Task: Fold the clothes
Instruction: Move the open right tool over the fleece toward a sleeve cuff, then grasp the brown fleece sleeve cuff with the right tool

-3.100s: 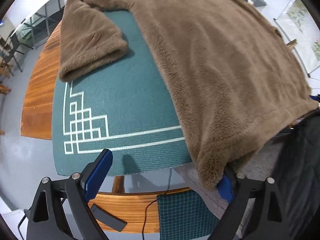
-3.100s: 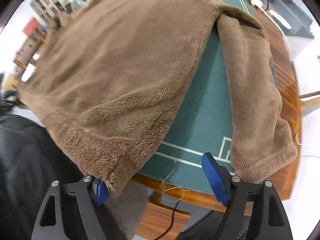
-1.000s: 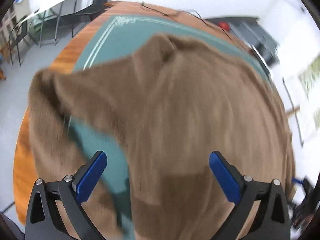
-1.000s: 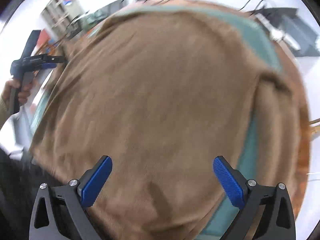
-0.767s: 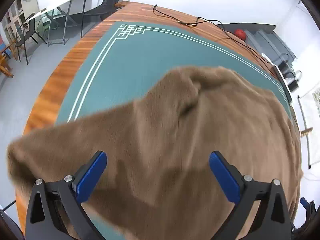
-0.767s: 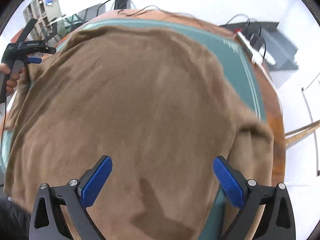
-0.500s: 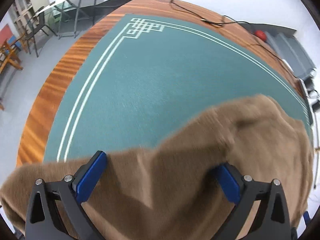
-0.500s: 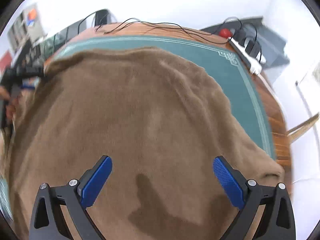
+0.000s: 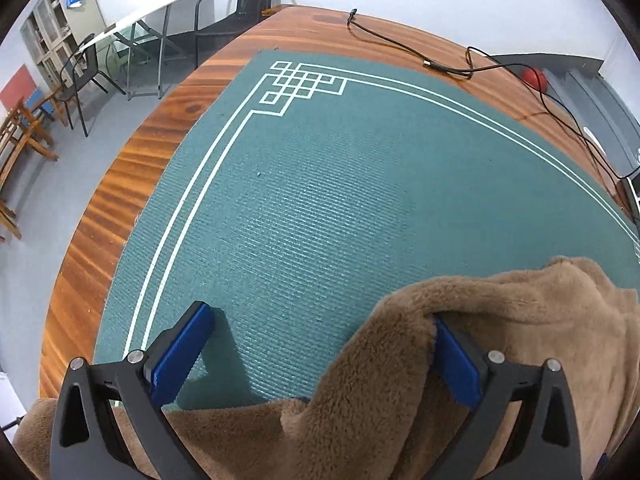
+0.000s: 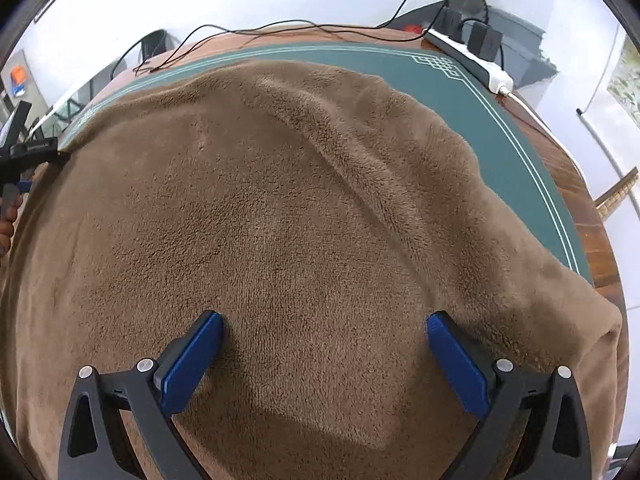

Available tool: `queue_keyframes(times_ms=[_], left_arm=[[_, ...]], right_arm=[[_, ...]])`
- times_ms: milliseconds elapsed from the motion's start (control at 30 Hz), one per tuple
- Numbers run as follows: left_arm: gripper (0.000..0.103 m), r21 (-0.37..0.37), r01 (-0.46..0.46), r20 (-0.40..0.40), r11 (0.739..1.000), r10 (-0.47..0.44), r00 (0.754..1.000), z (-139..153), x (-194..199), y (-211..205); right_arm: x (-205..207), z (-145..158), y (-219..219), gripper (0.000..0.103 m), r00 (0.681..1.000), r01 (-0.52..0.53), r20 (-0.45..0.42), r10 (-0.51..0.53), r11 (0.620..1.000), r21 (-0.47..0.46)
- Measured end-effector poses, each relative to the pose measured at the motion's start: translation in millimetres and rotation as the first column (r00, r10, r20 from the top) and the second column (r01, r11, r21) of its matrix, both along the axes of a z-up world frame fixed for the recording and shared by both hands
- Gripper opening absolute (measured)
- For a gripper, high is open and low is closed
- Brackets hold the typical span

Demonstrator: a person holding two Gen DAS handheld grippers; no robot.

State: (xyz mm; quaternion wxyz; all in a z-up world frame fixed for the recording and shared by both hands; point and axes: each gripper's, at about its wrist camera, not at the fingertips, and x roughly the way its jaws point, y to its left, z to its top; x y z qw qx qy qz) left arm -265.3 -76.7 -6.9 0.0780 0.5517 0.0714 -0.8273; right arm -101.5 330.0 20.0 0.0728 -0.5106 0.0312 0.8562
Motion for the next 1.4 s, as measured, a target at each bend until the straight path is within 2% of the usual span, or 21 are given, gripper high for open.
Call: queue_keyframes(times_ms=[133, 200, 267, 367, 467, 533, 633, 733, 833, 1000, 1100, 1233, 1333, 1400], left_arm=[[0.103, 0.007, 0.002, 0.04, 1.0, -0.002, 0.999, 6, 5, 1], [0.103, -0.007, 0.033, 0.04, 0.999, -0.032, 0.999, 14, 12, 8], [0.103, -0.024, 0.083, 0.026, 0.996, -0.083, 0.996, 26, 27, 22], [0.103, -0.046, 0.164, 0.015, 0.985, -0.163, 0.986, 44, 52, 45], [0.103, -0.047, 0.247, 0.015, 0.968, -0.247, 0.969, 54, 81, 73], [0.103, -0.032, 0.283, 0.028, 0.958, -0.282, 0.959, 56, 105, 87], [0.103, -0.01, 0.329, 0.045, 0.944, -0.329, 0.943, 55, 138, 109], [0.103, -0.001, 0.357, 0.063, 0.934, -0.357, 0.932, 53, 165, 129], [0.103, 0.022, 0.372, 0.093, 0.928, -0.373, 0.923, 46, 196, 151], [0.103, 0.056, 0.394, 0.117, 0.918, -0.398, 0.91, 40, 232, 184], [0.103, 0.074, 0.413, 0.124, 0.908, -0.419, 0.9, 40, 249, 207], [0.103, 0.089, 0.477, 0.129, 0.874, -0.485, 0.865, 40, 274, 242], [0.103, 0.099, 0.552, 0.127, 0.828, -0.561, 0.818, 41, 298, 269], [0.103, 0.107, 0.599, 0.127, 0.793, -0.609, 0.783, 41, 313, 287]], right_arm=[[5, 1, 0, 0.103, 1.0, 0.003, -0.029, -0.003, 1.0, 0.006], [7, 2, 0, 0.103, 0.999, 0.001, -0.043, 0.0, 1.0, 0.009], [9, 2, 0, 0.103, 0.999, -0.003, -0.05, 0.003, 1.0, 0.01], [8, 6, 4, 0.103, 1.0, 0.005, -0.006, -0.005, 1.0, -0.006], [28, 27, 15, 0.103, 0.996, 0.078, -0.043, -0.082, 0.993, -0.088], [50, 42, 21, 0.103, 0.994, 0.072, -0.076, -0.082, 0.989, -0.127], [92, 59, 36, 0.103, 0.992, 0.062, -0.098, -0.074, 0.99, -0.127], [139, 65, 65, 0.103, 0.991, 0.098, -0.077, -0.107, 0.988, -0.117], [194, 65, 104, 0.103, 0.98, 0.189, -0.041, -0.193, 0.978, -0.089], [288, 65, 173, 0.103, 0.922, 0.385, -0.016, -0.386, 0.922, -0.036], [326, 63, 204, 0.103, 0.891, 0.454, -0.011, -0.455, 0.89, -0.037], [353, 49, 224, 0.103, 0.894, 0.448, 0.017, -0.448, 0.888, -0.102], [359, 38, 226, 0.1, 0.909, 0.413, 0.023, -0.415, 0.894, -0.174], [355, 34, 223, 0.098, 0.93, 0.363, 0.009, -0.368, 0.912, -0.192]])
